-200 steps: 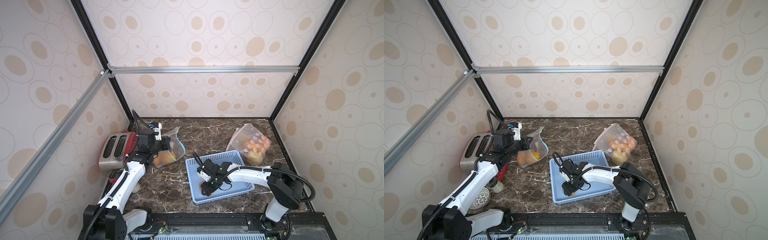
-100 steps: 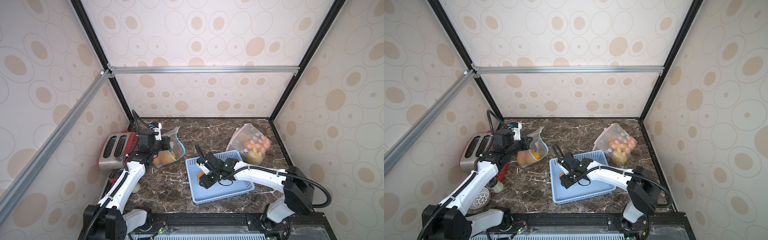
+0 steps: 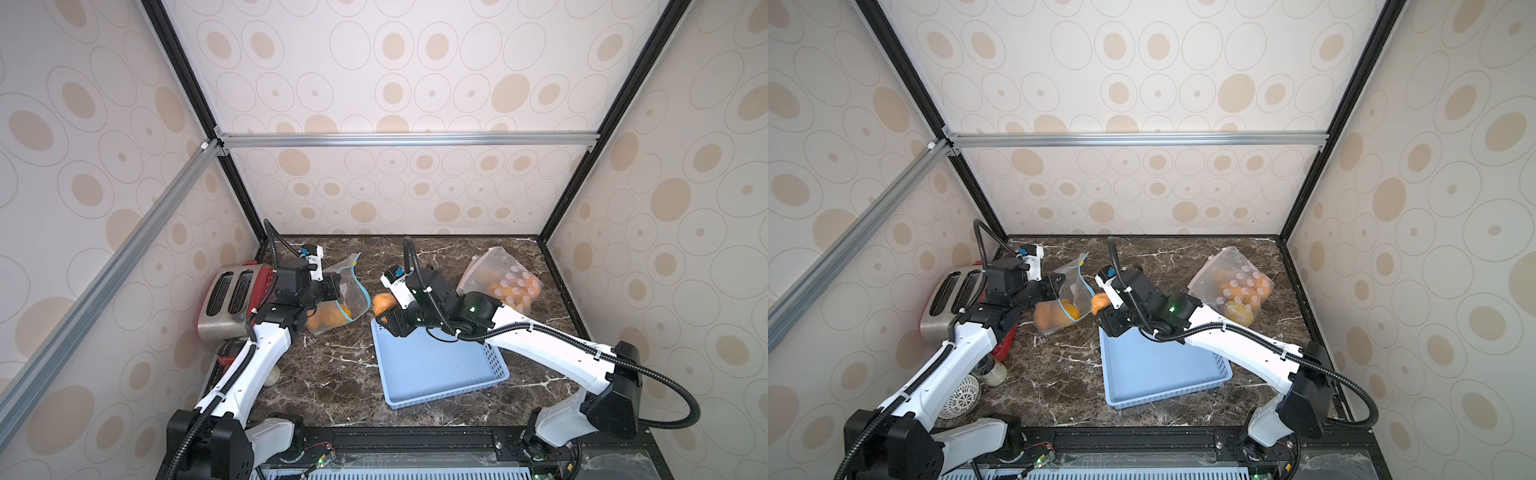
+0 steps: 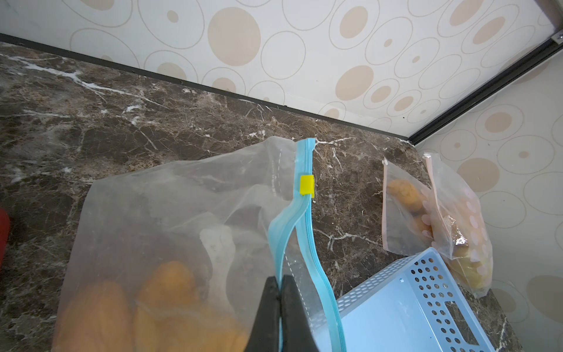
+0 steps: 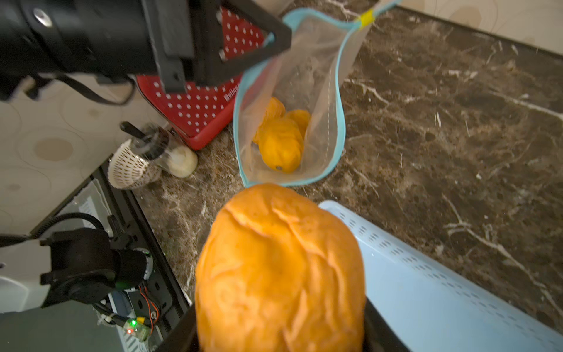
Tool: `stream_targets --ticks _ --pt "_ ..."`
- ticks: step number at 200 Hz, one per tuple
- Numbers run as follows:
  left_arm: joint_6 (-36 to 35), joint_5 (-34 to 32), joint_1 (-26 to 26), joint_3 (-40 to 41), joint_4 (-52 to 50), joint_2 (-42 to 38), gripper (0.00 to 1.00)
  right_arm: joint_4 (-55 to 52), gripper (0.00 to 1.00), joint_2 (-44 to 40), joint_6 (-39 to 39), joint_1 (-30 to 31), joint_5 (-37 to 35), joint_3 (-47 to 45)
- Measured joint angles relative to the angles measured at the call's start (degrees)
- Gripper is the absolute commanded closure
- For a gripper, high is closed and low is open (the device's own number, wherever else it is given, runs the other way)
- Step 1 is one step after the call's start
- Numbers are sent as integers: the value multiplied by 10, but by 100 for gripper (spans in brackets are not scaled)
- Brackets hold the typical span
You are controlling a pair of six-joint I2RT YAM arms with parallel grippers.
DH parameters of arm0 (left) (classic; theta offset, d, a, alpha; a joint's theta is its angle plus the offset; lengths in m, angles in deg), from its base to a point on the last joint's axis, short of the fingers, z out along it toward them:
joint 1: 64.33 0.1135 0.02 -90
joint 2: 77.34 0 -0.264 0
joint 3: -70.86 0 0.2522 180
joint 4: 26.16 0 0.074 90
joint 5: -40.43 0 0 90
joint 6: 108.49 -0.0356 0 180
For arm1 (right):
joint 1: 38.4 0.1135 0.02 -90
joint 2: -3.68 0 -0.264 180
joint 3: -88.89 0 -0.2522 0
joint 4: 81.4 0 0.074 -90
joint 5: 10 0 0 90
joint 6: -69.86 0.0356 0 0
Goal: Put the potatoes into a zipper bag and zip it
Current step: Place the potato into the zipper food storage bag.
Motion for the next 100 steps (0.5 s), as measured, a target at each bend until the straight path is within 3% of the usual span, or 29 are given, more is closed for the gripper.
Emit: stream_targets --ticks 45,100 --pt "0 0 0 0 0 0 100 113 54 26 -37 0 -14 38" --pt "0 -1 0 0 0 0 100 264 53 56 -78 -3 -44 6"
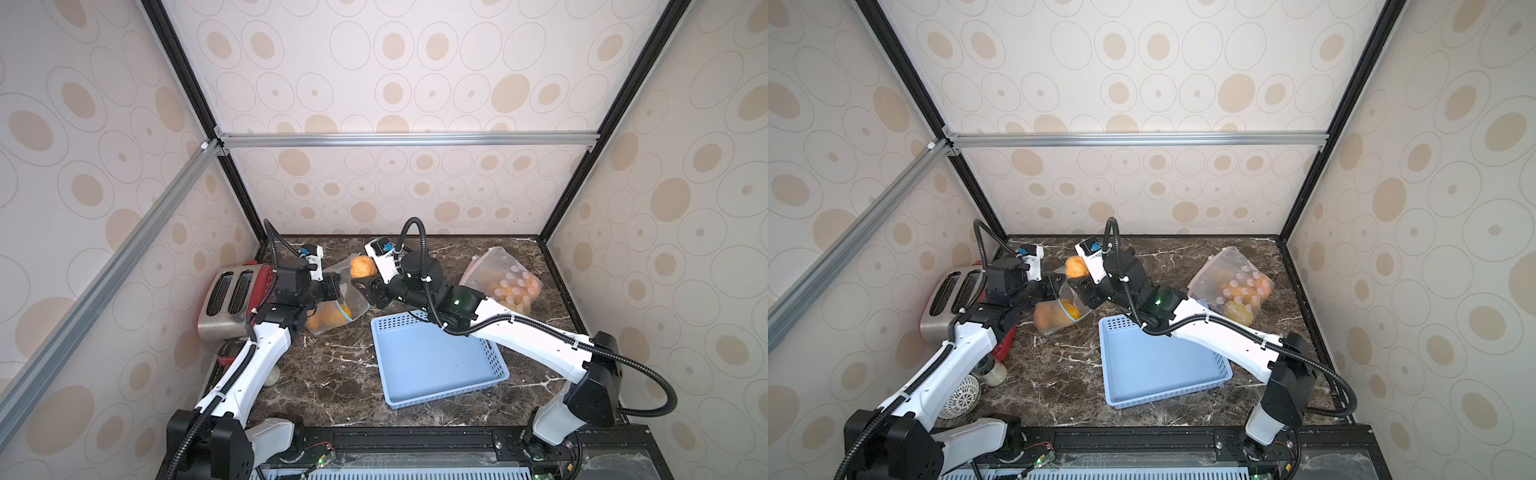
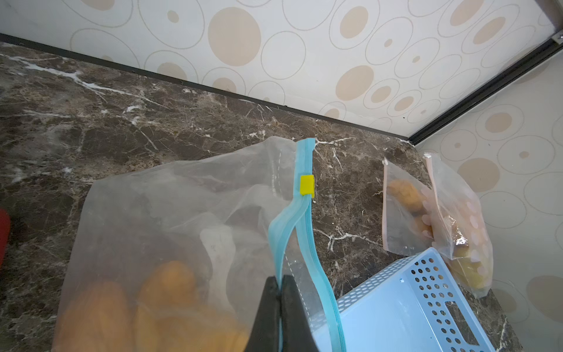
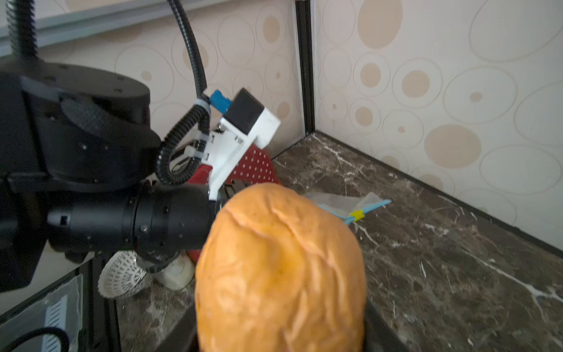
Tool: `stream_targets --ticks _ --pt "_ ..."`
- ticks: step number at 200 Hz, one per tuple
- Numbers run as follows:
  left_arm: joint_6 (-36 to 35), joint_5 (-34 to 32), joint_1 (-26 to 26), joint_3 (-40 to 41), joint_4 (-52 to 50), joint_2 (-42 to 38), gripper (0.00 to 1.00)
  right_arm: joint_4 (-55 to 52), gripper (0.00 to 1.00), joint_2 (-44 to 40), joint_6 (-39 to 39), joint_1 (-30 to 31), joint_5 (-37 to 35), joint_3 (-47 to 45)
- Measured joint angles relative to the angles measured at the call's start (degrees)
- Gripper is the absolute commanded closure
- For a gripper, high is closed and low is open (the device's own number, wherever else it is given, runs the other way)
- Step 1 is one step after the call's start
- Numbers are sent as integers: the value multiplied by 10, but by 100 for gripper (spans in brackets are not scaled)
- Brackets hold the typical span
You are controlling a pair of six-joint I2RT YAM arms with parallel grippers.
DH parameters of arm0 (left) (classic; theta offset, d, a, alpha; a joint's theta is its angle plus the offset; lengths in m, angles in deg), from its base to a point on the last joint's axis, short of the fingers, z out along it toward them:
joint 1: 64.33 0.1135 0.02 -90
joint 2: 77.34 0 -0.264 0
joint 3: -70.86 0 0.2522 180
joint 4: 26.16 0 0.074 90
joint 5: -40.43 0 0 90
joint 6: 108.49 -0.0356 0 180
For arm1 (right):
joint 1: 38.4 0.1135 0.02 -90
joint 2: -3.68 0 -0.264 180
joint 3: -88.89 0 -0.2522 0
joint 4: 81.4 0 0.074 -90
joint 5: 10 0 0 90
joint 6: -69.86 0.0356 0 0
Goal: Put the potatoes into a zipper bag and zip it
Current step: Place the potato into the zipper food storage bag.
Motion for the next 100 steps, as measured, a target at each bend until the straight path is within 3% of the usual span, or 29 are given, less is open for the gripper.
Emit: stream_targets --ticks 27,100 --pt "0 0 0 0 0 0 100 66 54 6 -7 -6 6 -59" --pt "0 -4 0 0 0 0 100 100 54 42 -13 -23 17 -61"
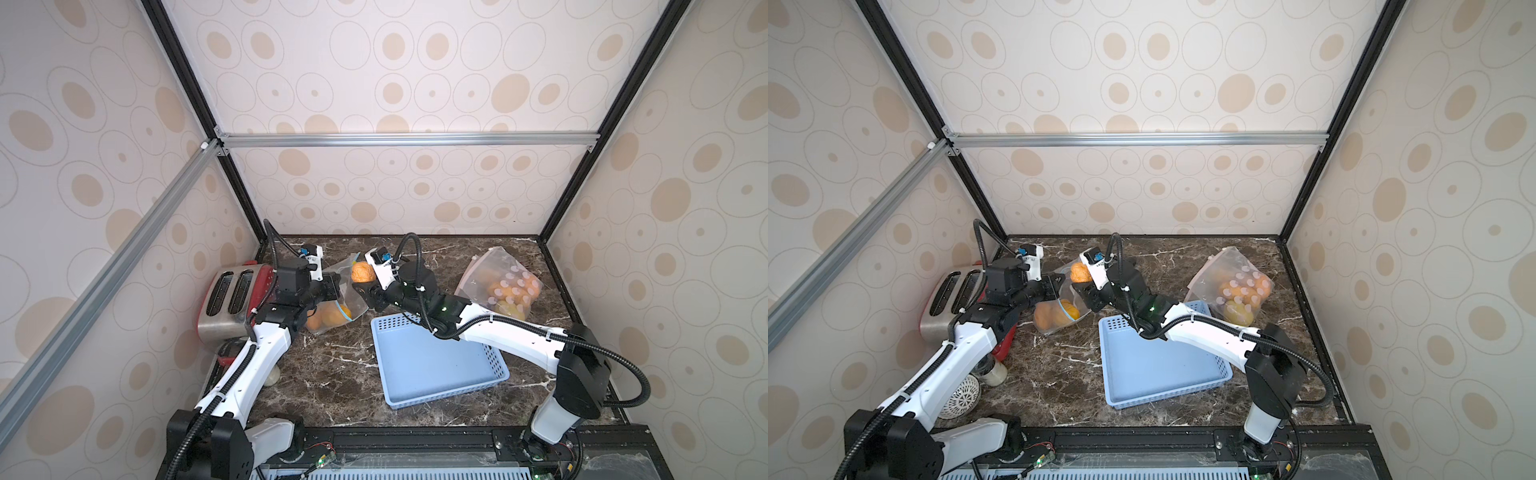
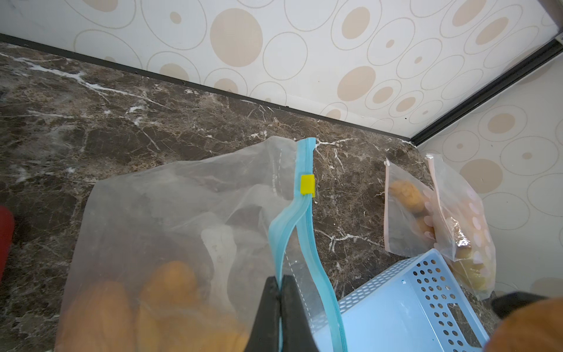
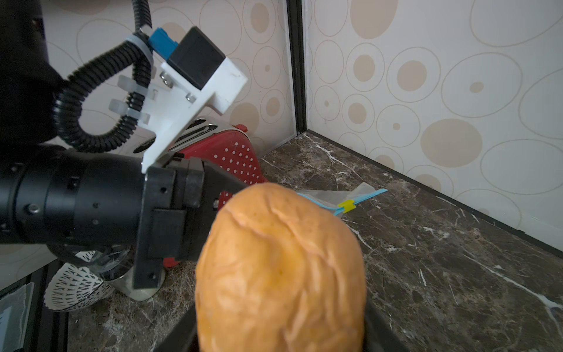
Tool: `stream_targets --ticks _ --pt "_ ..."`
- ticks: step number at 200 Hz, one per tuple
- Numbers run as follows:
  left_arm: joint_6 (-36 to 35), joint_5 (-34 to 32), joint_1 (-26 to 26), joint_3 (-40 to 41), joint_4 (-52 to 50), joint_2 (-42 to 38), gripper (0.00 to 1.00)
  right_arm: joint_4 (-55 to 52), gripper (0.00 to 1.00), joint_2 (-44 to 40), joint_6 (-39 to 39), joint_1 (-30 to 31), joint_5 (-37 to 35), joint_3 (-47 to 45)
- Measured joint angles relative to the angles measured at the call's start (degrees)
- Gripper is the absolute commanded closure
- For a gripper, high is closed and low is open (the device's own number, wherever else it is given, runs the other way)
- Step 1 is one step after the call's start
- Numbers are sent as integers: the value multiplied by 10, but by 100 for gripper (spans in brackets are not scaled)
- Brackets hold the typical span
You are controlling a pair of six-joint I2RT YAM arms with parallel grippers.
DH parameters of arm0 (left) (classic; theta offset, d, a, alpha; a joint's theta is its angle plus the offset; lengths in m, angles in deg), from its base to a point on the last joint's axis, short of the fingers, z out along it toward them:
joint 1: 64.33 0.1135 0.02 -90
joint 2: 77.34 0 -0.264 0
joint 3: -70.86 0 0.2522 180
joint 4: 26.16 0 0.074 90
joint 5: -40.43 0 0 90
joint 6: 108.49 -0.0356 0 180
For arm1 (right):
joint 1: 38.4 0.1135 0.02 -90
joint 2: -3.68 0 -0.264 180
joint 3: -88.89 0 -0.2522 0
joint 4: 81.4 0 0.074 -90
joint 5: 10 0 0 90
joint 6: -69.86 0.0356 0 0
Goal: Put the potatoes into a zipper bag and zip it
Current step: Place the potato into the zipper food storage bag.
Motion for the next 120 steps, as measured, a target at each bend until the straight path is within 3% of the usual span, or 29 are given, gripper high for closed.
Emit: stream_targets --ticks 120 --pt "0 -6 0 0 0 -1 100 5 55 22 9 -4 19 9"
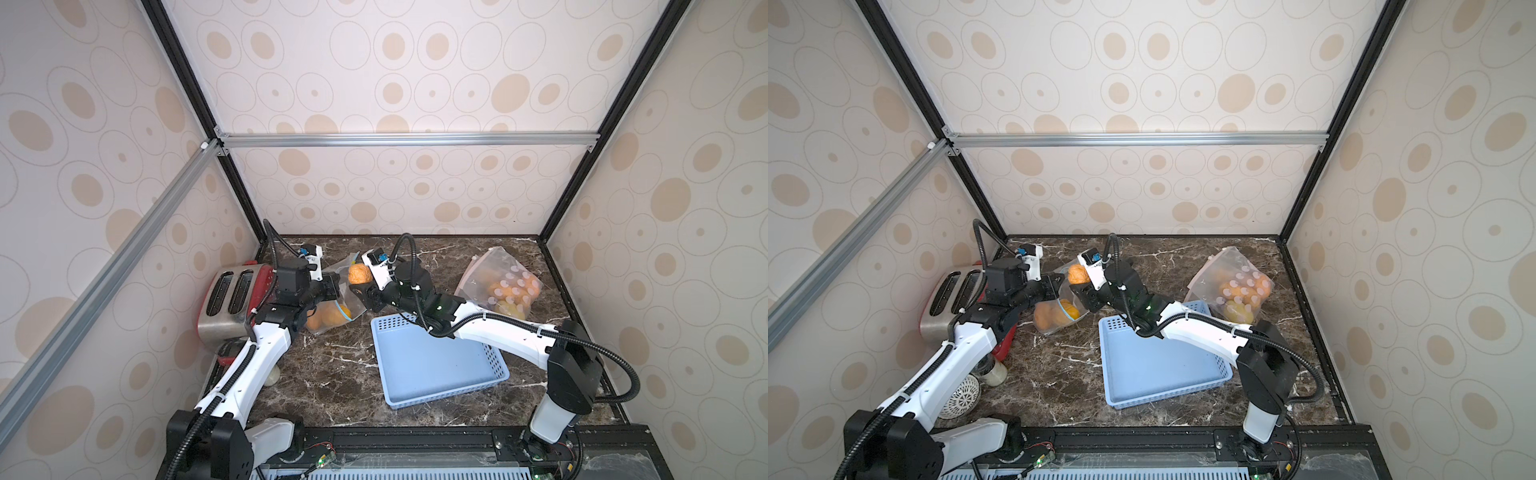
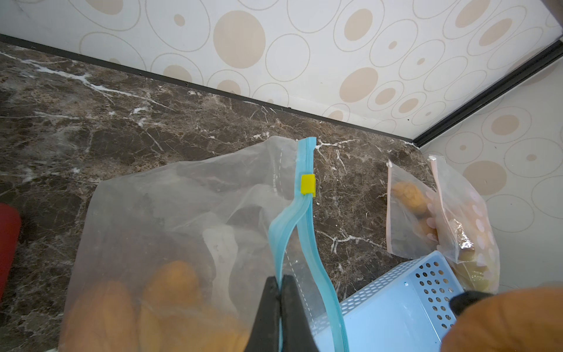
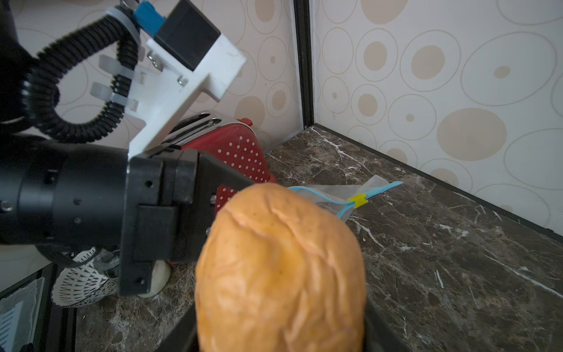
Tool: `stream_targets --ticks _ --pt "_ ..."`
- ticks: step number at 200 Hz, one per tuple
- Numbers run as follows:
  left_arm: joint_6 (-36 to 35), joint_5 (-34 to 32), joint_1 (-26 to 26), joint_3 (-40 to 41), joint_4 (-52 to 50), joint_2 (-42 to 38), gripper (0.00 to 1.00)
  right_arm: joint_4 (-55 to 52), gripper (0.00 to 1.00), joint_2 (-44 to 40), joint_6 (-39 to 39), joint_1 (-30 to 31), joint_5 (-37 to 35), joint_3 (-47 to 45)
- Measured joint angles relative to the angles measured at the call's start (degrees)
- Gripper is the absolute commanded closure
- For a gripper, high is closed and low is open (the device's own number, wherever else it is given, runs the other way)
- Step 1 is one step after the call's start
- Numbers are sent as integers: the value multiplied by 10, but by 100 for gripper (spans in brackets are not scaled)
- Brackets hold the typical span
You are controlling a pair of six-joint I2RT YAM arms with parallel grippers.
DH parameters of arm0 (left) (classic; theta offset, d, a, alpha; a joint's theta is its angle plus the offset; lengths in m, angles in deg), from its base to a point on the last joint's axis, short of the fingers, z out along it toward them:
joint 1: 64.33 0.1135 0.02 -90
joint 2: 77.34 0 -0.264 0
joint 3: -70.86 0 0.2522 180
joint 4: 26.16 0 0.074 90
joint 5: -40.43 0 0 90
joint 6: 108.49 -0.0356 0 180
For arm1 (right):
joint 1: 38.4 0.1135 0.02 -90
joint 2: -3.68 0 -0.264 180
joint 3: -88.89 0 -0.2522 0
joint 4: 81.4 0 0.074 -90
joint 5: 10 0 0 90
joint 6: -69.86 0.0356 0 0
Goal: Put the potatoes into a zipper bag and zip it
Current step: Place the potato into the zipper food storage bag.
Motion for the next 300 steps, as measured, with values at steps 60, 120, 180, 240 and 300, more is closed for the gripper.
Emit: stream_targets --ticks 60,120,180,240,300 --pt "0 0 0 0 0 0 100 -7 55 0 0 -3 0 1" --pt "0 0 0 0 0 0 100 -14 55 8 -1 -3 9 14" --pt "0 0 0 0 0 0 100 -19 55 31 -8 -7 15 26" --pt "0 0 0 0 0 0 100 -45 55 70 -6 -10 39 60" --pt "0 0 0 0 0 0 100 -65 55 90 -6 -12 58 83"
